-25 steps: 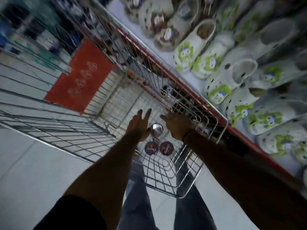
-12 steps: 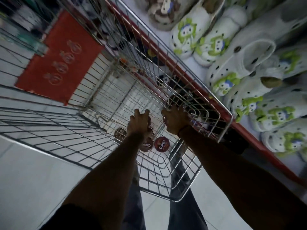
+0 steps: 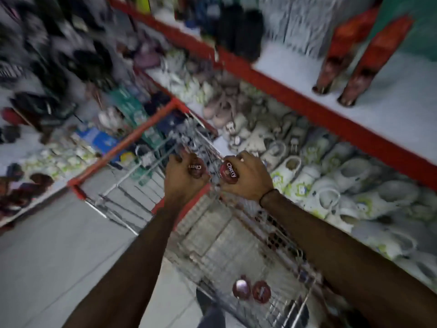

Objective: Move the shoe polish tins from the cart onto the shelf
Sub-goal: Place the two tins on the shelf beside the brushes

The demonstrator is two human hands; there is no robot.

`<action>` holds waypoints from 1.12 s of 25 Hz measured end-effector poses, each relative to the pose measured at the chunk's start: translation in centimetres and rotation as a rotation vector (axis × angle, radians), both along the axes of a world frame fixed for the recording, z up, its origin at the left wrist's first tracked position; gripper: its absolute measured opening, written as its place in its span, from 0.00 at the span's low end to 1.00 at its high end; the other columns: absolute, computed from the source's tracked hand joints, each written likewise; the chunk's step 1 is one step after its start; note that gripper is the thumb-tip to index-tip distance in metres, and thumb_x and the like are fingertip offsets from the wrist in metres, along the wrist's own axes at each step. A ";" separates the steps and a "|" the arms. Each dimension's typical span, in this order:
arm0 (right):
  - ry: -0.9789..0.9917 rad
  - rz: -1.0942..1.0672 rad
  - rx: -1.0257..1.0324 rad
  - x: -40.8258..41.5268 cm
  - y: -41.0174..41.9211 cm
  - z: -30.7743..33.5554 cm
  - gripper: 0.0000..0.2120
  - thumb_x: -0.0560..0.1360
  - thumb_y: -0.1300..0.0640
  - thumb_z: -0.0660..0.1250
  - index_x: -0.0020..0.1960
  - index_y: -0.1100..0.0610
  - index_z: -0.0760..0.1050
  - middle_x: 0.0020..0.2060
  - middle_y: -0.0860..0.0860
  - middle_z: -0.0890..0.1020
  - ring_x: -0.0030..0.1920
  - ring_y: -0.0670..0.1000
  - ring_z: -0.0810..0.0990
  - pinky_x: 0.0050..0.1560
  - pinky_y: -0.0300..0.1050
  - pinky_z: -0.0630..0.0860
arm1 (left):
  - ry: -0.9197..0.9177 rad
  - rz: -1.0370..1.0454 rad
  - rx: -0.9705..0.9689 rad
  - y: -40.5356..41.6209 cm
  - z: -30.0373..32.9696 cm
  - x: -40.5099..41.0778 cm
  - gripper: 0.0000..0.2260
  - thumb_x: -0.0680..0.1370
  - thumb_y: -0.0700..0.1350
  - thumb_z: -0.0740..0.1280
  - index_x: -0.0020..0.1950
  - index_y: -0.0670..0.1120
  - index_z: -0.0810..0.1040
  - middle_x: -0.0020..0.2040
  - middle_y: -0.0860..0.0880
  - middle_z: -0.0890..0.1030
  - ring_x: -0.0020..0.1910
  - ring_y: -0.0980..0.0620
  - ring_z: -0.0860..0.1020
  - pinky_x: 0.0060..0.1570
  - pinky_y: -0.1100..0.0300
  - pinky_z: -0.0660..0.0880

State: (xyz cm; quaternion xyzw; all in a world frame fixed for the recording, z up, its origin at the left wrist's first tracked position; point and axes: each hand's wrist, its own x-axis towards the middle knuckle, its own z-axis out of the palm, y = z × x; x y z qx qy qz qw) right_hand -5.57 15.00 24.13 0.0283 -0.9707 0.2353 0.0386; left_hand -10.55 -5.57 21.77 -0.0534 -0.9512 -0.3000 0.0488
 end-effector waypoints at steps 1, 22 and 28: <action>0.091 -0.018 -0.005 -0.8 0.5 2.8 0.35 0.63 0.38 0.76 0.66 0.51 0.77 0.54 0.55 0.77 0.55 0.60 0.78 0.53 0.54 0.78 | 0.113 -0.004 0.053 0.2 2.8 -1.2 0.26 0.63 0.59 0.74 0.60 0.57 0.76 0.52 0.46 0.74 0.51 0.41 0.80 0.50 0.54 0.80; 0.020 -0.670 0.477 12.9 31.4 16.3 0.21 0.73 0.35 0.64 0.46 0.52 0.83 0.44 0.53 0.86 0.55 0.58 0.79 0.53 0.51 0.72 | 0.047 -0.794 -0.056 39.9 17.8 3.9 0.13 0.70 0.51 0.75 0.48 0.43 0.85 0.47 0.42 0.88 0.51 0.42 0.85 0.49 0.55 0.79; -0.016 -0.728 0.534 10.2 35.1 16.2 0.18 0.75 0.40 0.64 0.53 0.52 0.82 0.50 0.54 0.86 0.59 0.59 0.77 0.57 0.53 0.71 | 0.029 -0.788 -0.051 45.3 17.6 2.3 0.14 0.72 0.48 0.74 0.58 0.49 0.85 0.56 0.46 0.87 0.57 0.43 0.84 0.59 0.53 0.79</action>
